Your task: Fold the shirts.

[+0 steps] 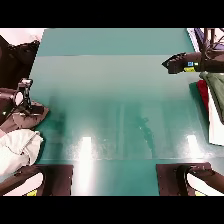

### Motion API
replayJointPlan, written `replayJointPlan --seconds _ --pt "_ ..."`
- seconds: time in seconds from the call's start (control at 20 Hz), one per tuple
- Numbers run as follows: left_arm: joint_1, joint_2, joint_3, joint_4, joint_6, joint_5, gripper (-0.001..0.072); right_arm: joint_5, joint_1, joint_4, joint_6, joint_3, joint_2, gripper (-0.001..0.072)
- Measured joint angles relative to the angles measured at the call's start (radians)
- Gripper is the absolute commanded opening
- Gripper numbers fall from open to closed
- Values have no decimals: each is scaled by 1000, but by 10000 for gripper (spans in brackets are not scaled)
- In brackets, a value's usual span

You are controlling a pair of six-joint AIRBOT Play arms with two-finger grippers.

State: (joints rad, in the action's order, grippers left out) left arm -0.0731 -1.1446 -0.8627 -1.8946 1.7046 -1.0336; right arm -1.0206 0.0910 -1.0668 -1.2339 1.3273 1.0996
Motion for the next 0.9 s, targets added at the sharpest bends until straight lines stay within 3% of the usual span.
replayJointPlan --seconds 0.15,0.25,0.45,0.6,0.75,0.9 --pt "2 24 -112 114 -38 8 32 21 0 1 0 0 -37 16" --pt "3 50 -225 269 -113 10 32 72 -6 2 -14 0 -85 15" --pt "11 93 -470 761 -312 -49 31 185 -64 2 -33 0 -195 16" --pt "98 106 -624 1055 -393 -83 31 219 -143 1 -38 0 -257 16" --pt "266 107 -721 1189 -429 -65 31 227 -225 1 -40 0 -298 16" --pt "419 81 -758 1194 -435 -31 32 227 -276 2 -41 0 -322 15"
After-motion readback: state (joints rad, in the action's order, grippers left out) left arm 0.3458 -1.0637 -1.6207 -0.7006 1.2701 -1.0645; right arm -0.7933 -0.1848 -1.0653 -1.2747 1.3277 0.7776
